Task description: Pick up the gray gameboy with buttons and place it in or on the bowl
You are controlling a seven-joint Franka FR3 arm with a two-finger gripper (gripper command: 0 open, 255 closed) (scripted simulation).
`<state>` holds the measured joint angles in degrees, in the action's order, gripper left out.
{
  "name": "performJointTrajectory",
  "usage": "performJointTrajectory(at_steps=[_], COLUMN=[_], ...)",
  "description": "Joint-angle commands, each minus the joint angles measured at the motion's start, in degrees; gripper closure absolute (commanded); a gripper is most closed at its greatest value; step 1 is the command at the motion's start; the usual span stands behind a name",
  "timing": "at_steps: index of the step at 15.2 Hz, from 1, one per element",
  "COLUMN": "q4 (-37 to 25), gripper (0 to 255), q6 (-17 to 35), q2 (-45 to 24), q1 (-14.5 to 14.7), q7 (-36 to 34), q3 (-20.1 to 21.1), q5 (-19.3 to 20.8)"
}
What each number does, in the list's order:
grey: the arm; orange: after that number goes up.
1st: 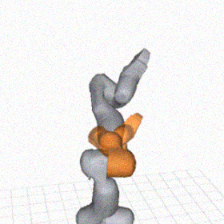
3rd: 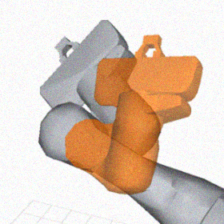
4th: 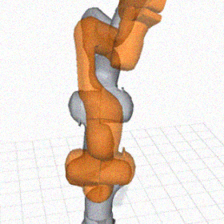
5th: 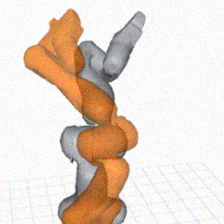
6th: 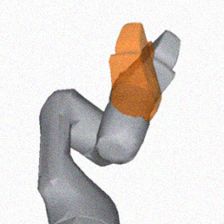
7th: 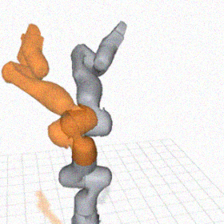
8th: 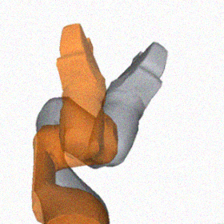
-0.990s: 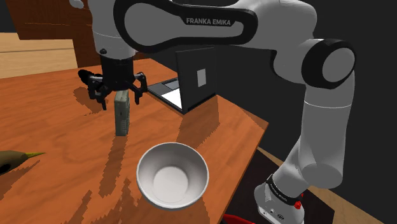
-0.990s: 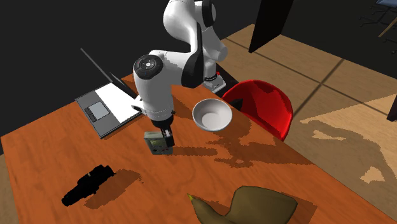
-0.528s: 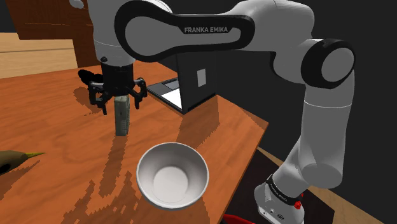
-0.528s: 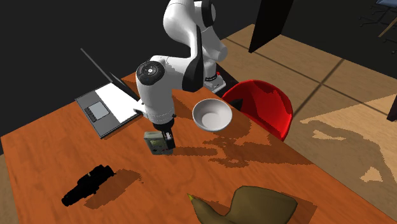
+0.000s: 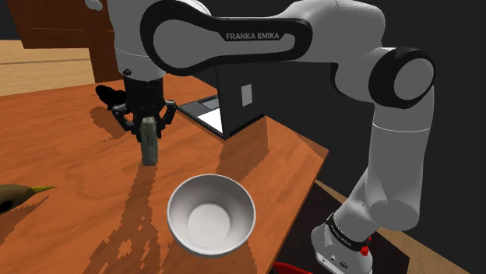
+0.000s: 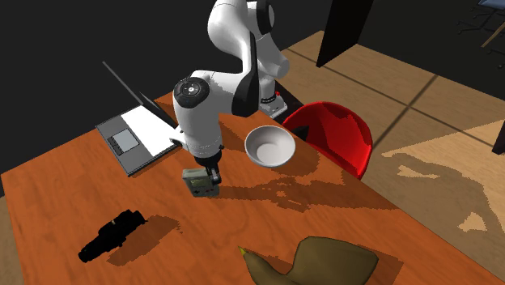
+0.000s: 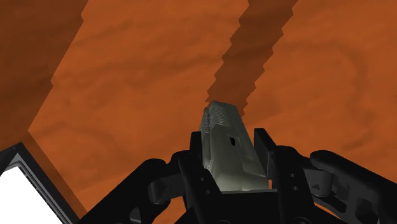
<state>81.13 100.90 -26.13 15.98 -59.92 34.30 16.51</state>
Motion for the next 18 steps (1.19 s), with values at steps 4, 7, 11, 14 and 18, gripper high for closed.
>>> performJointTrajectory(at_steps=[4,7,11,14,18], q4=[0.0,-0.7,-3.8,-6.4,-10.3], gripper=[255,255,255,255,255], q6=[-0.1,-0.8,-3.8,-6.2,-9.6], q2=[-0.1,0.0,0.0,-0.1,-0.6], q1=[0.0,0.1,0.6,1.0,1.8], q7=[0.0,0.1,0.4,0.6,0.9], q3=[0.0,0.0,0.1,0.2,0.2], q5=[0.0,0.0,-0.2,-0.2,0.0])
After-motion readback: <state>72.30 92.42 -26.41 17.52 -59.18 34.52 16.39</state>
